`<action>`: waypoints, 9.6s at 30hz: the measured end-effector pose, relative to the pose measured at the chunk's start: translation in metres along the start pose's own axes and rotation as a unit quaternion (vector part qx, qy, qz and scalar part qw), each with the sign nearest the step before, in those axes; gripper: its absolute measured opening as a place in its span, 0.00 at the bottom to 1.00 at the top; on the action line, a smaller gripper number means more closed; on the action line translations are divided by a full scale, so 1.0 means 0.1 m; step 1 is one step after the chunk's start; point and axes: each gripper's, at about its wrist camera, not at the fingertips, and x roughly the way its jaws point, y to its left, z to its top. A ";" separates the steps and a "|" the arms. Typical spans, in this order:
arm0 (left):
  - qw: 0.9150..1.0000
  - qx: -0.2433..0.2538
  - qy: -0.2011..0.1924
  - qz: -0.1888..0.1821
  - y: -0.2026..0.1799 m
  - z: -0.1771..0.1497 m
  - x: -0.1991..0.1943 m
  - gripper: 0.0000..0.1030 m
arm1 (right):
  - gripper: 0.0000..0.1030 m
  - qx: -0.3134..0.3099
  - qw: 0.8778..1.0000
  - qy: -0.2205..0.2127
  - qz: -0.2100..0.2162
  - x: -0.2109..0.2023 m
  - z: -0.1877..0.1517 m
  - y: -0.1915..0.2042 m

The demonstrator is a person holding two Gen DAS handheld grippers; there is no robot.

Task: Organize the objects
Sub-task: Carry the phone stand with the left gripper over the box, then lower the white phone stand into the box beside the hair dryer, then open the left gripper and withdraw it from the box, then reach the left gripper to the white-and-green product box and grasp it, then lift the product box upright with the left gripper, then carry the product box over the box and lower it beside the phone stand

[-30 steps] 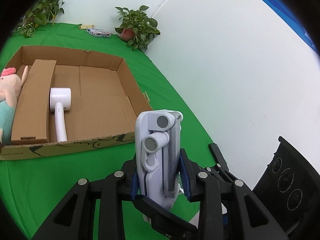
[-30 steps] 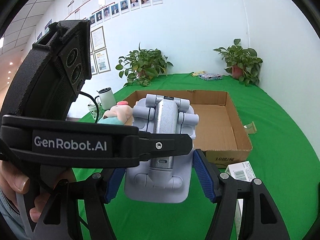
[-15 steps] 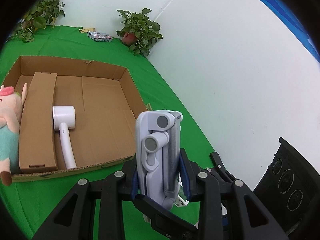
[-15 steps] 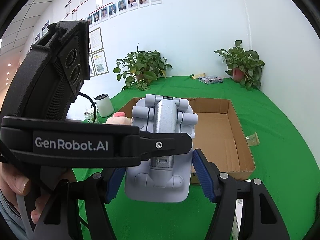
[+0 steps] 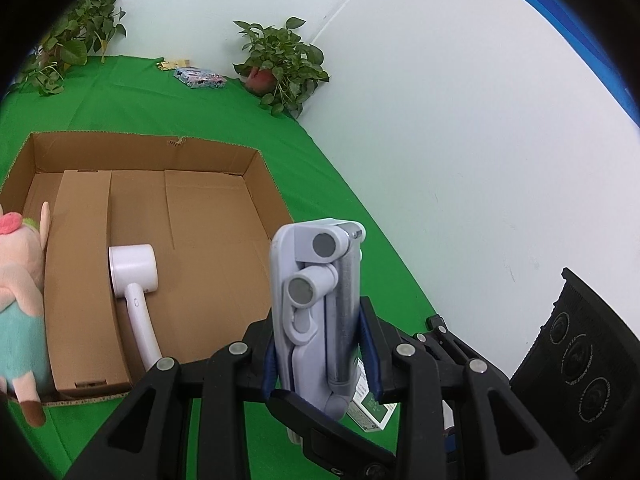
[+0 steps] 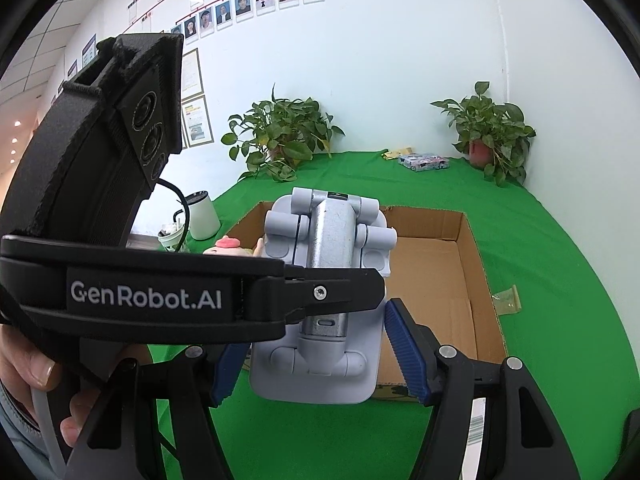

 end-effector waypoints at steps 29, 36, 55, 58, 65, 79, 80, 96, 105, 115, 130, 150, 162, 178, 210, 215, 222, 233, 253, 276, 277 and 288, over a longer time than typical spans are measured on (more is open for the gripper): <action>0.991 -0.063 0.105 0.048 0.75 0.09 1.02 0.31 | 0.62 0.058 0.990 0.118 0.053 1.32 -0.25 -0.77; 0.985 -0.086 0.135 0.061 0.91 0.06 1.29 0.31 | 0.61 0.081 0.983 0.148 0.068 1.65 -0.38 -0.98; 0.981 -0.090 0.112 0.127 0.94 0.07 0.98 0.35 | 0.61 0.110 0.970 0.214 0.042 2.13 -0.64 -1.20; 0.985 -0.083 0.088 0.124 0.91 0.09 0.74 0.36 | 0.62 0.109 0.969 0.221 0.026 2.18 -0.65 -1.18; 0.985 -0.080 0.043 0.148 0.93 0.01 0.25 0.36 | 0.63 0.112 0.970 0.214 0.037 2.16 -0.54 -1.20; 0.984 -0.100 0.024 0.146 1.21 -0.30 -0.12 0.36 | 0.41 0.096 0.956 0.274 -0.033 2.36 -0.56 -1.01; 0.984 -0.101 0.023 0.142 1.23 -0.31 -0.14 0.36 | 0.41 0.103 0.956 0.274 -0.034 2.37 -0.56 -0.99; 0.987 -0.098 0.015 0.129 1.31 -0.44 -0.24 0.36 | 0.41 0.150 0.950 0.268 -0.057 2.37 -0.59 -0.68; 0.986 -0.062 0.004 0.155 1.13 -0.46 -0.28 0.36 | 0.59 0.178 0.955 0.235 -0.020 2.13 -0.53 -0.76; 0.966 0.044 -0.088 0.239 0.56 -0.51 -0.42 0.60 | 0.95 0.060 0.992 0.087 -0.073 1.04 -0.42 -0.71; 0.932 0.138 -0.144 0.304 -0.10 -0.75 -0.27 0.76 | 0.96 0.028 0.997 -0.005 -0.078 0.13 -0.68 -0.52; 0.956 0.085 -0.044 0.276 0.09 -1.50 0.15 0.76 | 0.70 0.070 0.979 0.133 -0.135 -0.09 -1.96 -1.46; 0.983 -0.012 -0.014 0.184 0.42 -1.47 -0.05 0.76 | 0.99 0.016 0.991 0.128 -0.029 0.13 -1.84 -0.65; 0.995 -0.042 0.091 0.022 0.37 -1.44 0.67 0.76 | 0.61 0.041 0.986 0.157 -0.032 0.13 -2.02 -0.66; 0.999 -0.037 0.037 -0.002 0.11 -1.62 0.19 0.48 | 0.58 0.007 0.997 0.079 -0.009 -0.21 -1.72 -0.13; 1.000 -0.001 -0.003 0.014 -0.06 -1.40 -0.08 0.48 | 0.58 -0.034 0.998 0.042 -0.027 -0.35 -1.45 0.02; 0.999 0.036 -0.027 0.027 -0.14 -1.05 -0.36 0.47 | 0.58 -0.047 0.998 0.000 -0.035 -0.42 -1.11 0.13; 0.993 0.097 -0.058 0.029 -0.54 -0.43 -0.36 0.47 | 0.57 -0.035 0.996 -0.058 -0.061 -0.58 -0.52 0.00; 0.997 0.065 -0.004 0.045 -0.29 0.51 0.17 0.47 | 0.57 -0.006 0.999 0.002 -0.049 0.14 0.47 -0.43; 0.990 -0.022 0.128 0.059 0.67 0.15 1.38 0.46 | 0.57 0.077 0.985 0.153 -0.011 1.37 -0.33 -0.93; 0.989 -0.027 0.133 0.058 0.71 0.13 1.43 0.46 | 0.57 0.081 0.984 0.160 -0.011 1.40 -0.40 -0.93; 0.985 -0.059 0.155 0.054 0.99 0.03 1.64 0.48 | 0.57 0.104 0.974 0.199 -0.011 1.81 -0.59 -1.07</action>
